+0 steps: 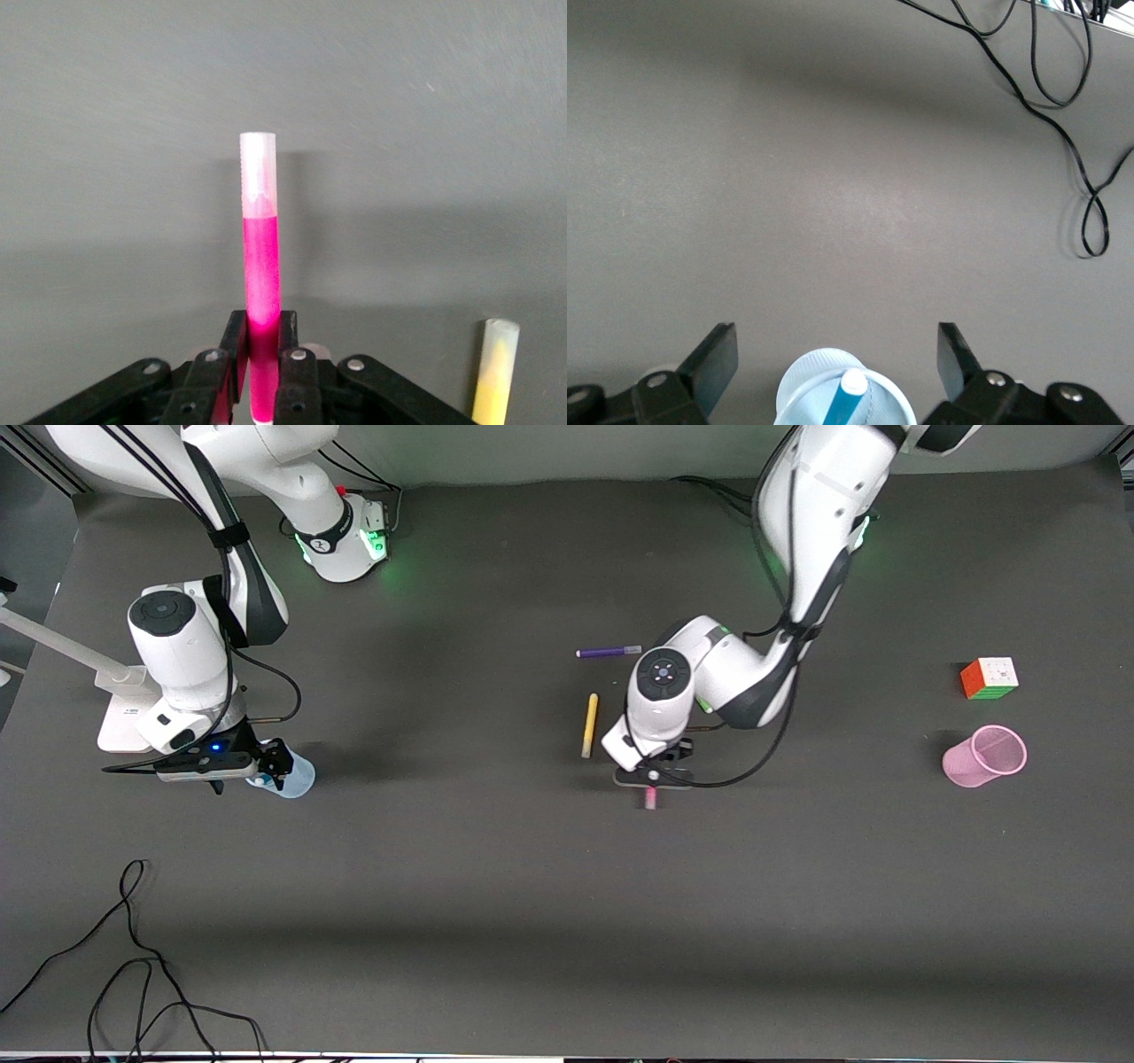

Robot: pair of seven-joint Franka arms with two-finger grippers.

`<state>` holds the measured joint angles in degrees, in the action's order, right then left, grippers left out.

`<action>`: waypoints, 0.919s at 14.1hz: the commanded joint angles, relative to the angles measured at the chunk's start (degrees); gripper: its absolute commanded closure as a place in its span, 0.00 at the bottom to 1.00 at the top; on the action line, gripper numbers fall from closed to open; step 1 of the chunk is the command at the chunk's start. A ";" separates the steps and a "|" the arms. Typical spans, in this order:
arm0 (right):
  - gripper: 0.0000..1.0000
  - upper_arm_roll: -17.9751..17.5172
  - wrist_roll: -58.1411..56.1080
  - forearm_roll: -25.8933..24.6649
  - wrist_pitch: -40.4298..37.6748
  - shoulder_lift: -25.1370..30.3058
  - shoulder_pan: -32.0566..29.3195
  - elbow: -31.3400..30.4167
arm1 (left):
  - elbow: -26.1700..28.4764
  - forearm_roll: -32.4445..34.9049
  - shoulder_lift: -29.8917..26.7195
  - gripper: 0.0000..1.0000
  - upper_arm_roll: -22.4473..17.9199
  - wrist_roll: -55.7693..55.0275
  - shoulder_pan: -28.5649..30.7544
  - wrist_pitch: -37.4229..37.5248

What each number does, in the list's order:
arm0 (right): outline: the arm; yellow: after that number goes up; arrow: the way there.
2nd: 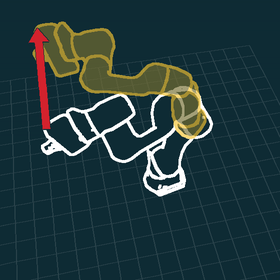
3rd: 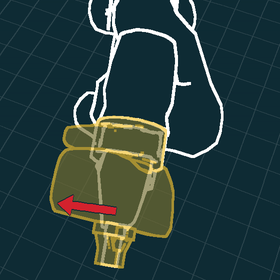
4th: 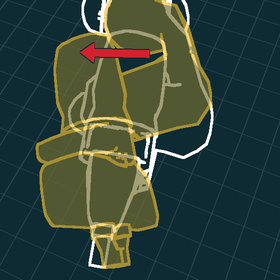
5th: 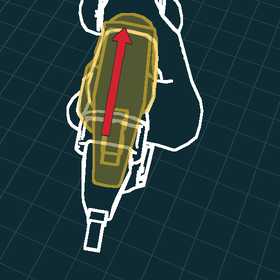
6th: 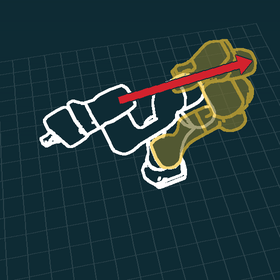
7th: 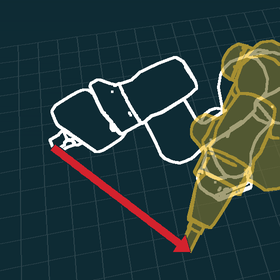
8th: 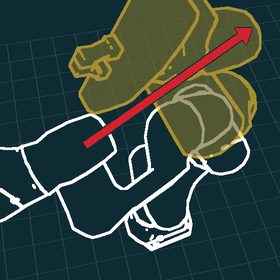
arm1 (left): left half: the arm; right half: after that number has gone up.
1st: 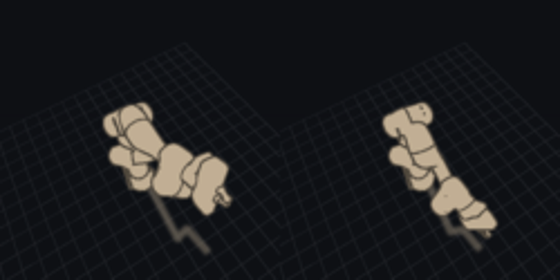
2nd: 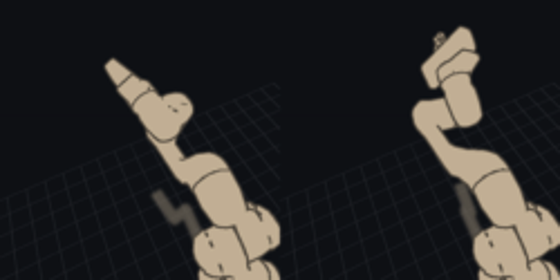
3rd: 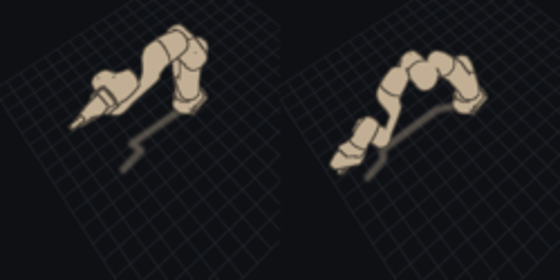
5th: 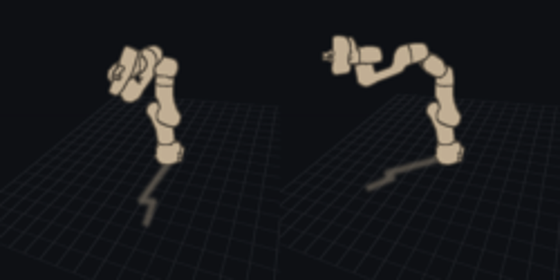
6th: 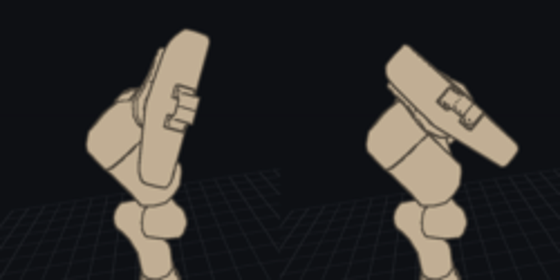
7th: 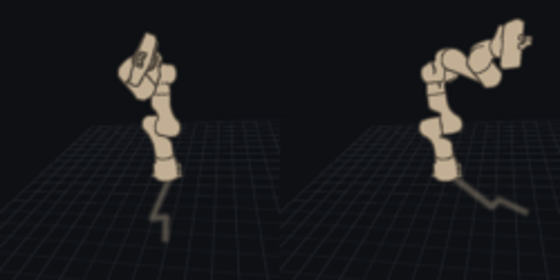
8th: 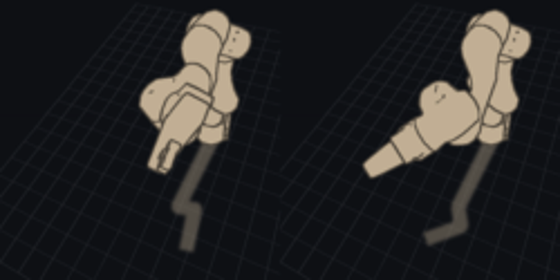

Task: Place pink and blue markers in matching cups
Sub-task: 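Lower the blue marker into the blue cup while the left gripper lifts the pink marker, then carry the pink marker with the left gripper over the pink cup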

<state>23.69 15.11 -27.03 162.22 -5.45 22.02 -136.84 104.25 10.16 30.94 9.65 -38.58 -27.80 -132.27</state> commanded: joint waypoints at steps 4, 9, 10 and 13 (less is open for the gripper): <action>0.00 0.04 -0.34 0.92 -9.10 1.67 0.66 4.29 | 1.66 0.57 -17.03 1.00 -0.07 15.17 7.57 17.73; 0.00 -2.77 -4.54 14.25 -24.81 1.58 0.83 13.59 | 2.27 -0.05 -26.00 1.00 0.02 35.11 16.80 26.09; 0.00 -2.94 -7.52 19.07 -29.20 1.41 0.83 16.75 | 2.27 -0.14 -27.24 1.00 0.02 39.68 18.82 26.80; 0.00 -2.86 -12.91 26.59 -40.99 1.32 0.66 24.58 | 2.45 -1.71 -29.70 1.00 0.02 51.89 25.23 26.98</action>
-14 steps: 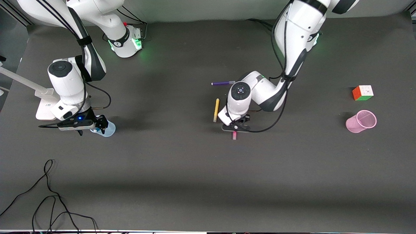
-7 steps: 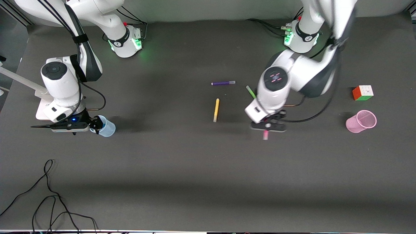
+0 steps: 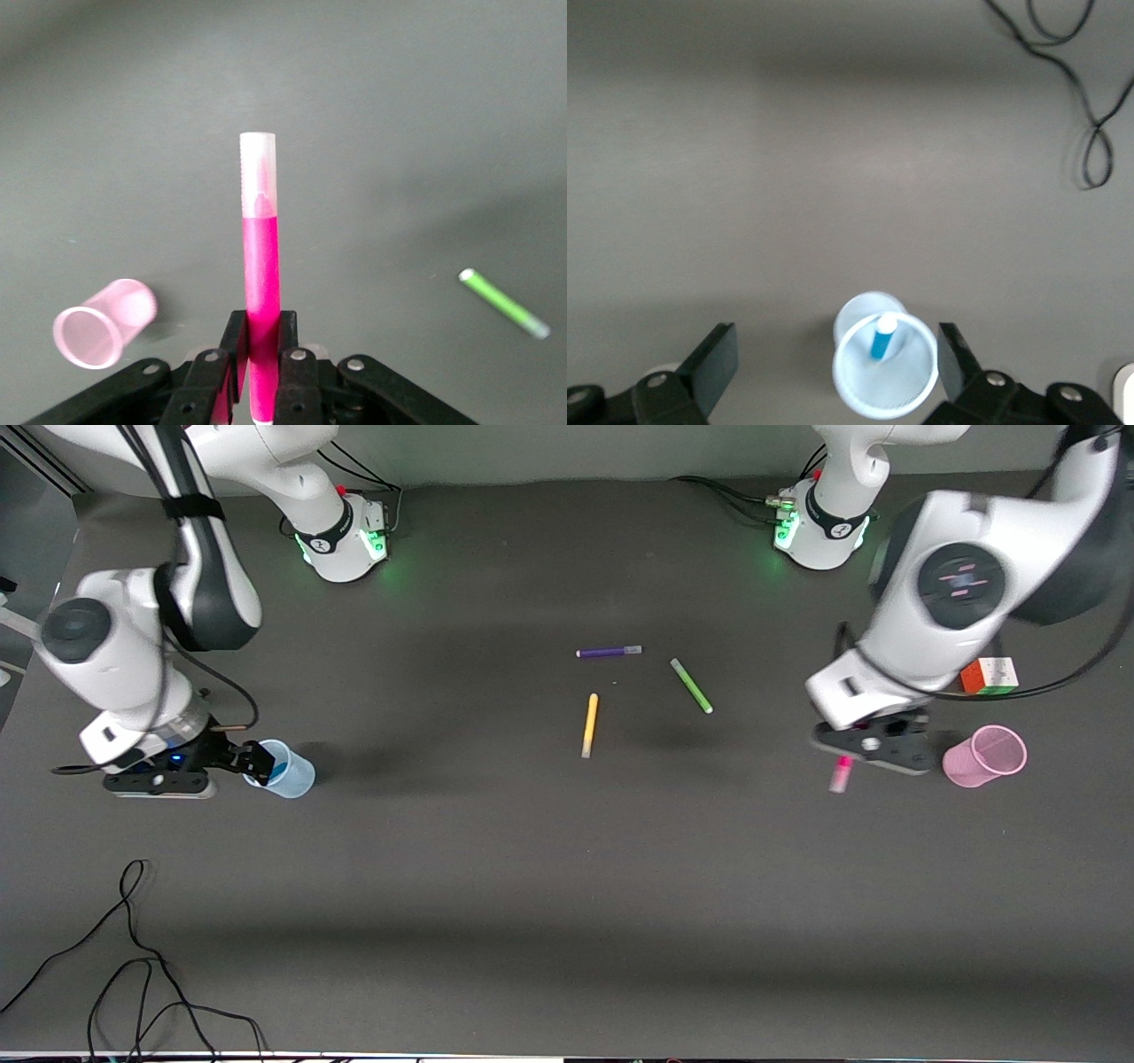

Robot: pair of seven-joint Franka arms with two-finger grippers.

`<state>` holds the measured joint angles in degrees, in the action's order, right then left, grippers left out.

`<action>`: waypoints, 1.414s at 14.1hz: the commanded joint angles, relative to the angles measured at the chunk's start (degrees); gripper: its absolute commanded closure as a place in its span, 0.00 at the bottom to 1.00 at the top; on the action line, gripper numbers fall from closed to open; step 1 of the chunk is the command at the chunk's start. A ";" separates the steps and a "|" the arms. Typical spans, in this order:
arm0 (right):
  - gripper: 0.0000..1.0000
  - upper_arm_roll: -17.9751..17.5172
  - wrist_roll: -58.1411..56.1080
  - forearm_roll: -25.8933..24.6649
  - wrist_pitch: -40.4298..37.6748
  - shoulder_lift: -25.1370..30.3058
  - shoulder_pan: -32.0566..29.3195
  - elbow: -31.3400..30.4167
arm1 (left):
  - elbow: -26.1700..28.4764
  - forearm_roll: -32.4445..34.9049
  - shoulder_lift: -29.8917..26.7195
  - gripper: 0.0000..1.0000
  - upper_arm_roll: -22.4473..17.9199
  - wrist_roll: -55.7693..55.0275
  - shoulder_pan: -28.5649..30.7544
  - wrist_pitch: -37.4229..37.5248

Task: Place pink and blue markers in matching cups
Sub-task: 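Carry the pink marker with the left gripper over the pink cup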

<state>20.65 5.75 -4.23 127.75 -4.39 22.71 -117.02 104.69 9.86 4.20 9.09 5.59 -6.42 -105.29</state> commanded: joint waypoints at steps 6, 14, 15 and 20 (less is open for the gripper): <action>0.00 -0.08 -3.91 3.88 -25.08 2.80 0.14 16.03 | 4.72 -13.88 -4.46 1.00 0.49 40.06 19.75 -2.90; 0.00 -4.53 -10.85 3.71 -30.45 9.40 -6.51 15.68 | 11.06 -39.18 5.36 1.00 0.32 91.81 40.85 -10.90; 0.00 -8.31 -10.85 3.53 -30.55 9.57 -10.10 15.60 | 10.88 -42.96 8.17 1.00 0.32 98.76 42.61 -11.43; 0.00 -11.42 -10.94 3.18 -30.55 11.24 -13.65 14.81 | 8.78 -50.71 17.32 1.00 0.41 118.57 47.90 -13.45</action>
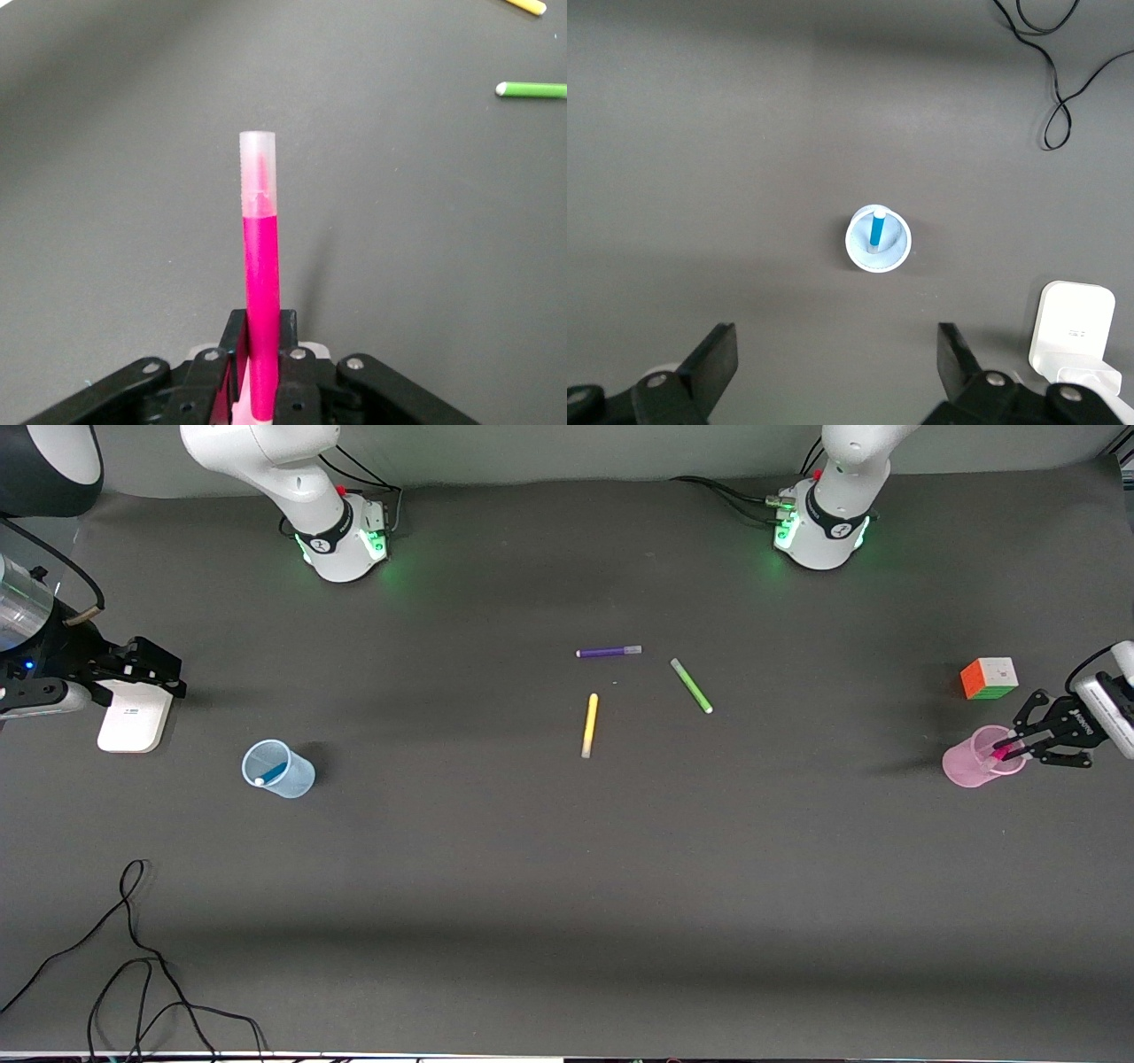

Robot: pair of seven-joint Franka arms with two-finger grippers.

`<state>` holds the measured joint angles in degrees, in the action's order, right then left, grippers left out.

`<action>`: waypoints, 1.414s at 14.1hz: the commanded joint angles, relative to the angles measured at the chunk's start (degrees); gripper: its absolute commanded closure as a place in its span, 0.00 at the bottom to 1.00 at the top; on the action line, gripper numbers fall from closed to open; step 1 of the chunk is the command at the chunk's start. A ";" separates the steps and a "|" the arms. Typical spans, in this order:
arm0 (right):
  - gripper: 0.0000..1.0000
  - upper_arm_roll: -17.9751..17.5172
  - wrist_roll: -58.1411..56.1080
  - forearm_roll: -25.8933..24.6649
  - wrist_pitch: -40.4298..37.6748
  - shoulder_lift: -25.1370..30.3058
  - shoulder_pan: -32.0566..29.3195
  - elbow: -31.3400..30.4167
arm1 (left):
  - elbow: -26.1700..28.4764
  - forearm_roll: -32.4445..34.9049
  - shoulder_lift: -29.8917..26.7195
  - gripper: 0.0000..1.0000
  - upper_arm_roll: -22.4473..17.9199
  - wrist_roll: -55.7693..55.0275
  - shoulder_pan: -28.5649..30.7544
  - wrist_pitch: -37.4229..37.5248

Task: Place pink and blue markers in matching cups
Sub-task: 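Carry the pink marker with the left gripper over the pink cup, then drop the pink marker into the pink cup while the right gripper withdraws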

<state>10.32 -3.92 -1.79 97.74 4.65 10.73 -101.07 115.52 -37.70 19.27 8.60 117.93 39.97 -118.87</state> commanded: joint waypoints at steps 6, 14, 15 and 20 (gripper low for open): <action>0.00 -1.09 -1.18 0.82 -0.18 2.65 -1.24 -1.67 | -2.31 -6.06 4.45 1.00 0.98 11.33 3.09 1.18; 0.00 -0.92 -1.18 2.31 0.88 3.00 -2.46 -2.64 | -5.38 -6.60 6.74 0.00 0.98 12.23 3.27 3.56; 0.00 -0.92 -1.18 3.53 0.79 3.00 -2.55 -2.64 | -5.56 -6.60 6.74 0.00 0.89 12.23 3.27 3.64; 0.00 -1.09 -1.36 3.02 0.44 3.00 -2.20 -2.55 | -6.09 -6.60 6.04 0.00 0.98 11.71 3.18 4.00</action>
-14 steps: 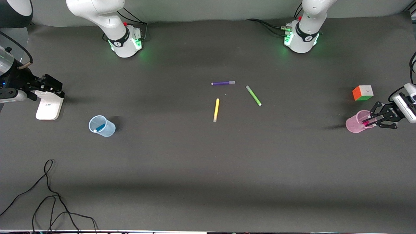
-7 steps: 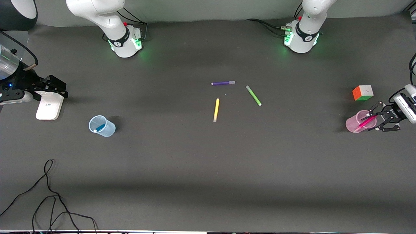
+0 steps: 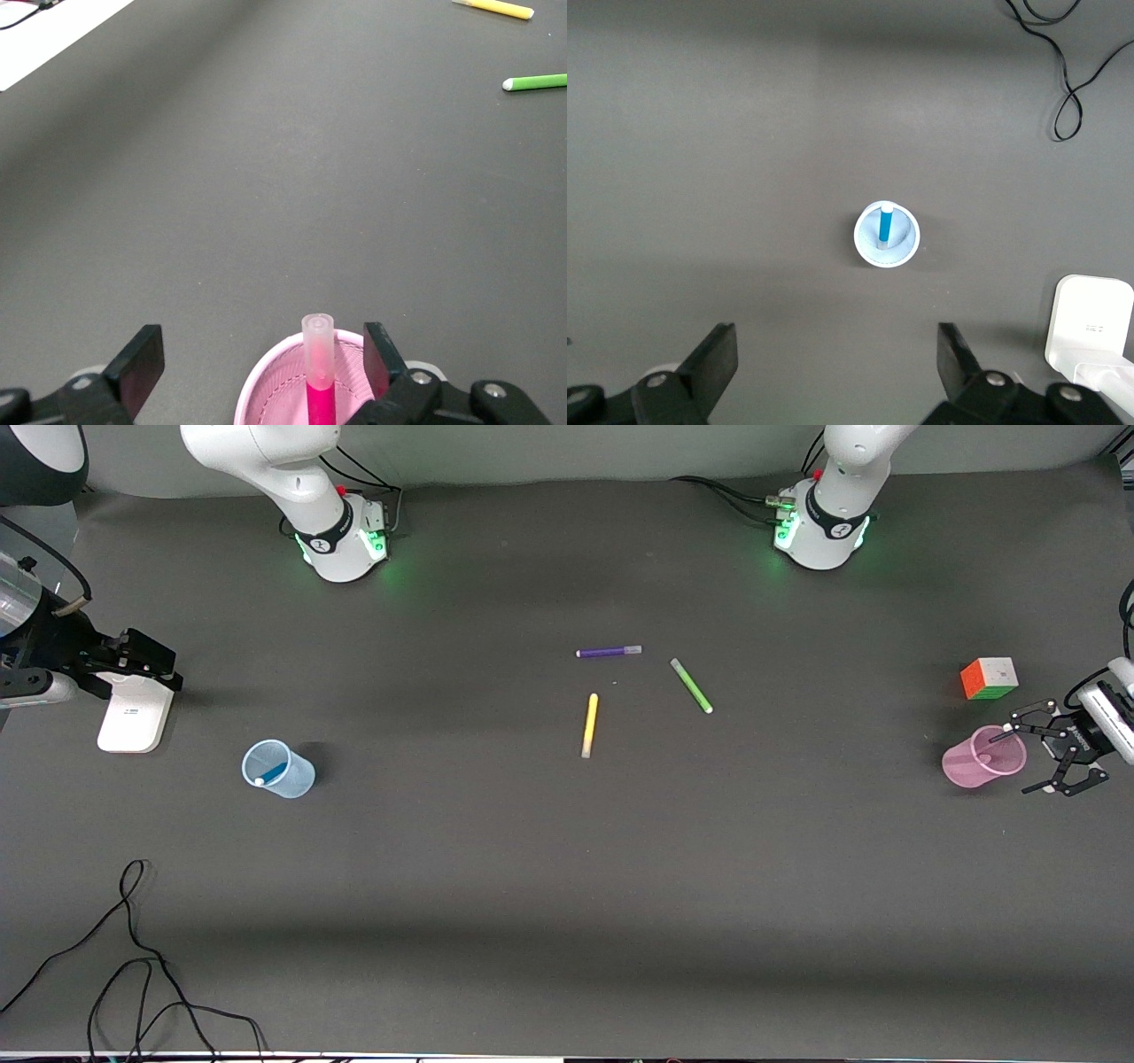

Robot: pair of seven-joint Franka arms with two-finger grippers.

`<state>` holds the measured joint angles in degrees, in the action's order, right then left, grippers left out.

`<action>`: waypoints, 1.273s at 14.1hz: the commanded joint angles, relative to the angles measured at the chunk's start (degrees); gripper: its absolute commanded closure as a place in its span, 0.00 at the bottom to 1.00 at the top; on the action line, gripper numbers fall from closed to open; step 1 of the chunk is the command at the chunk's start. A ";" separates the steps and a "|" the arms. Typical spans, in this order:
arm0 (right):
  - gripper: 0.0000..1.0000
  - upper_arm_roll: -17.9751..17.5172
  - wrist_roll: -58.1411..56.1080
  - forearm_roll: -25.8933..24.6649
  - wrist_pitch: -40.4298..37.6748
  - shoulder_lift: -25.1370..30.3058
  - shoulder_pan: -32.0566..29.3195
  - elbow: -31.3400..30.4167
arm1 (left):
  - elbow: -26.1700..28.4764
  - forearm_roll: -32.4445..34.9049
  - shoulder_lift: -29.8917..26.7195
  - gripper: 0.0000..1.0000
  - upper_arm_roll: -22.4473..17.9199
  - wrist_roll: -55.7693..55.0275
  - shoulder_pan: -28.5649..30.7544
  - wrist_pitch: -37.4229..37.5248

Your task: Place pink and blue markers in matching cups

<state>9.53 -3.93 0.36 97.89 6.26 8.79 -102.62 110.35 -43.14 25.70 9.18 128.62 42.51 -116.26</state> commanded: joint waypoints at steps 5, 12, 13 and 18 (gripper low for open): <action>0.00 -0.38 -1.61 0.79 0.11 1.21 -0.26 -0.57 | -4.27 2.52 -7.31 0.00 0.66 -13.79 -2.77 2.09; 0.00 -1.35 -1.08 1.31 -2.60 0.51 -0.26 1.98 | -6.63 23.16 -22.09 0.00 0.84 -59.39 -15.77 5.94; 0.00 -1.79 -1.08 1.31 -3.14 0.51 -0.26 2.07 | -9.34 26.15 -22.18 0.00 0.84 -65.54 -17.79 8.66; 0.00 -2.41 -0.47 1.49 -4.20 0.68 -0.52 2.77 | -21.83 39.51 -20.87 0.00 0.84 -94.90 -28.95 21.05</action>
<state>7.28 -4.10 0.39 95.43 6.57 8.80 -100.79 93.86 -8.31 3.10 11.00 44.71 18.35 -99.81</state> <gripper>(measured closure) 0.000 0.000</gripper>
